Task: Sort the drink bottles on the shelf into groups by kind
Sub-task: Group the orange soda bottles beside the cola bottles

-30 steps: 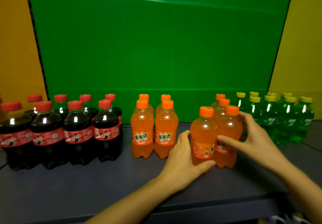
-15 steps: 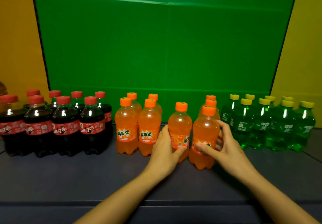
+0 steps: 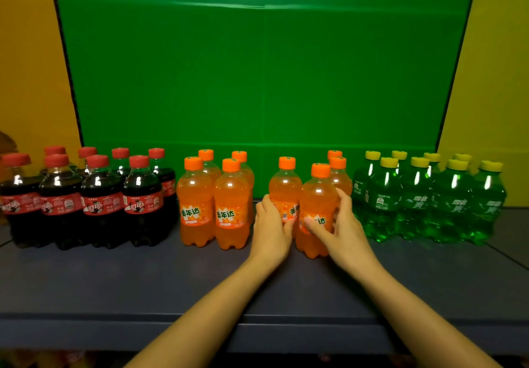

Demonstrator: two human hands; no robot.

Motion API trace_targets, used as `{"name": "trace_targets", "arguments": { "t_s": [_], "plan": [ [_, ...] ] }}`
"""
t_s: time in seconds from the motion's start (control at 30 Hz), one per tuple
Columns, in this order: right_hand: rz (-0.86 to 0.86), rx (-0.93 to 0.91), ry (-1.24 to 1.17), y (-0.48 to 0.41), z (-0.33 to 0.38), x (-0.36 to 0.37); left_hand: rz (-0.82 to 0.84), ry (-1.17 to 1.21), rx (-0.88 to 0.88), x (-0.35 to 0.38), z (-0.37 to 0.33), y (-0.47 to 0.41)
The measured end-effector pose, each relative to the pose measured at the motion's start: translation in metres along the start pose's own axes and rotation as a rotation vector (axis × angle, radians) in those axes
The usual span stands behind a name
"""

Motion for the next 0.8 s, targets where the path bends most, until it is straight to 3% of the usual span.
{"name": "trace_targets", "arguments": {
  "t_s": [0.3, 0.8],
  "plan": [
    [0.061, 0.030, 0.061, -0.002, 0.005, 0.036, -0.102, -0.029, -0.038, -0.011, 0.016, -0.006],
    [-0.109, 0.197, 0.084, -0.024, -0.013, 0.034, -0.113, -0.056, -0.067, -0.009, 0.019, -0.009]
  ]
}}
Point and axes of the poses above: each hand's wrist, its own y-axis away from the middle knuckle, its own x-axis out of the palm, z = x × y, the point moved 10 cm from there along -y, towards the middle knuckle, and after that the axes turned 6 degrees about x, right-handed, at the moved point
